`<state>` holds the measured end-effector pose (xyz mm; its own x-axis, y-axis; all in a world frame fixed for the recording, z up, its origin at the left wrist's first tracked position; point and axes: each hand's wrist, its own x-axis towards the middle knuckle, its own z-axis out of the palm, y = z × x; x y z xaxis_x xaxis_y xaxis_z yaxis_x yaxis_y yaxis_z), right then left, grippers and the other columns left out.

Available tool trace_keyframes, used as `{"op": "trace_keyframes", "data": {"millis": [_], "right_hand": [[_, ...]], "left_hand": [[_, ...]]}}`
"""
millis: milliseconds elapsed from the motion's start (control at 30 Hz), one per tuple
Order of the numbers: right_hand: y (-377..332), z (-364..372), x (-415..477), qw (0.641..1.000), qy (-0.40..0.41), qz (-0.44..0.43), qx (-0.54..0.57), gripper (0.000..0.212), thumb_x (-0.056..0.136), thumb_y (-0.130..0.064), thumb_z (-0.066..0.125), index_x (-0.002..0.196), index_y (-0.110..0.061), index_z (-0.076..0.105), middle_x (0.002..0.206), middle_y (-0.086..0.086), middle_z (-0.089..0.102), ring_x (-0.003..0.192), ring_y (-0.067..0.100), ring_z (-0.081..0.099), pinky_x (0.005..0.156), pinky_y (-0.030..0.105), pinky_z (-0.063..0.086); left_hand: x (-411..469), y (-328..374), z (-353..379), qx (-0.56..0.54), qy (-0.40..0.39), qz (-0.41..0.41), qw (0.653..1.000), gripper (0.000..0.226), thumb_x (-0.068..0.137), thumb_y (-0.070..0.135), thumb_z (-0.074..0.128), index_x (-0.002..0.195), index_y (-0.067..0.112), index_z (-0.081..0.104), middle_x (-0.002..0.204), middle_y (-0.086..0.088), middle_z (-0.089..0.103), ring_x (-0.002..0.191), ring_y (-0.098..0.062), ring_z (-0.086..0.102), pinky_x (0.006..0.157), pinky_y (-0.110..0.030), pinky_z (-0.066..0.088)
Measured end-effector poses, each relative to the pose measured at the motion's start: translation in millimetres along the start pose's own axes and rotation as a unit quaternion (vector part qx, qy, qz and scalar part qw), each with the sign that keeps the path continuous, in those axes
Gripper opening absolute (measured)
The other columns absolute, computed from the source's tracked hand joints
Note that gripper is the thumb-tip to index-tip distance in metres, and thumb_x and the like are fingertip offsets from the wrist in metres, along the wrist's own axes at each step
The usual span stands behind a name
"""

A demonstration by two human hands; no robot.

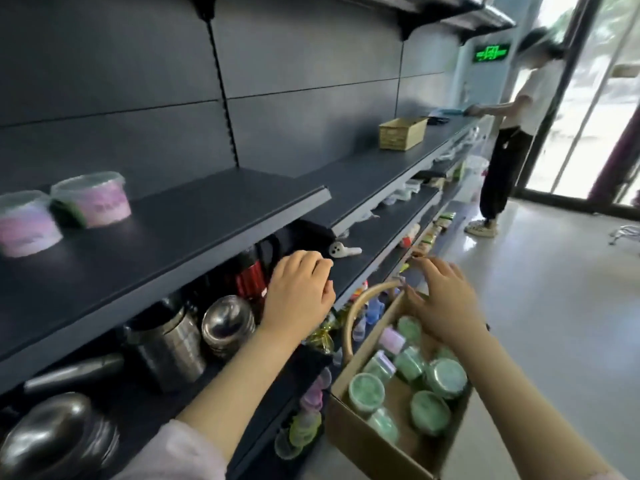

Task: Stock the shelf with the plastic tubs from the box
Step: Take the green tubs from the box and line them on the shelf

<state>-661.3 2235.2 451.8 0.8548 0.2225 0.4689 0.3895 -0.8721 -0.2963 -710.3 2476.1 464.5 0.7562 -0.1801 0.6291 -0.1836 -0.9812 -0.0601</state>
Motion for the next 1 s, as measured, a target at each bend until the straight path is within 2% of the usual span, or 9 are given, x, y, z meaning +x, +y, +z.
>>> {"op": "trace_keyframes", "data": {"millis": [200,333,467,633,767,900,1000], "right_hand": [[119,-4,-80,0.987,-0.109,0.117,-0.019,0.048,0.086,-0.034,0.063,0.13,-0.019,0.053,0.13,0.003,0.055,0.118,0.03,0.047,0.092,0.041,0.046],[181,-2,-123,0.975,-0.143,0.169,0.002,0.049,0.088,-0.04,0.061,0.132,-0.021,0.051,0.131,0.001,0.055,0.121,0.027,0.047,0.094,0.04,0.046],[213,15,-148,0.964,-0.157,0.21,0.048,0.049,0.089,-0.038,0.061,0.133,-0.02,0.049,0.131,0.002,0.055,0.122,0.026,0.049,0.099,0.038,0.043],[225,60,-147,0.95,-0.203,0.222,0.083,0.052,0.09,-0.039,0.061,0.137,-0.023,0.044,0.135,0.0,0.052,0.125,0.022,0.047,0.1,0.036,0.043],[234,110,-131,0.933,-0.221,0.263,0.11,0.054,0.09,-0.037,0.061,0.139,-0.02,0.043,0.135,0.001,0.051,0.127,0.022,0.046,0.102,0.036,0.042],[243,170,-111,0.909,-0.222,0.329,0.128,0.057,0.089,-0.035,0.064,0.139,-0.015,0.044,0.136,0.004,0.051,0.126,0.023,0.048,0.103,0.039,0.043],[251,217,-99,0.887,-0.202,0.391,0.142,0.058,0.089,-0.034,0.065,0.139,-0.015,0.044,0.138,0.007,0.051,0.127,0.024,0.048,0.104,0.041,0.043]], "left_hand": [[-17,83,51,-0.053,-0.103,0.02,0.993,0.031,0.081,0.028,0.063,0.109,0.015,0.063,0.107,0.0,0.062,0.103,-0.023,0.057,0.086,-0.037,0.047],[-36,123,88,-0.062,-0.171,0.036,0.983,0.032,0.084,0.032,0.059,0.113,0.017,0.062,0.11,0.002,0.06,0.106,-0.021,0.056,0.088,-0.036,0.047],[-57,144,122,-0.084,-0.237,0.012,0.968,0.032,0.086,0.033,0.058,0.114,0.019,0.061,0.111,0.003,0.06,0.109,-0.02,0.054,0.089,-0.036,0.046],[-65,136,172,-0.099,-0.297,-0.01,0.95,0.035,0.088,0.035,0.055,0.119,0.019,0.06,0.118,0.004,0.058,0.113,-0.018,0.051,0.091,-0.035,0.043],[-64,114,232,-0.13,-0.35,-0.047,0.927,0.038,0.09,0.036,0.054,0.123,0.018,0.057,0.122,0.003,0.056,0.116,-0.018,0.048,0.093,-0.036,0.041],[-67,85,300,-0.155,-0.401,-0.095,0.898,0.039,0.092,0.038,0.052,0.126,0.019,0.053,0.127,0.002,0.054,0.118,-0.021,0.047,0.093,-0.036,0.04],[-79,70,349,-0.174,-0.446,-0.156,0.864,0.044,0.093,0.039,0.05,0.132,0.019,0.047,0.137,0.001,0.047,0.123,-0.024,0.043,0.093,-0.039,0.041]]}}
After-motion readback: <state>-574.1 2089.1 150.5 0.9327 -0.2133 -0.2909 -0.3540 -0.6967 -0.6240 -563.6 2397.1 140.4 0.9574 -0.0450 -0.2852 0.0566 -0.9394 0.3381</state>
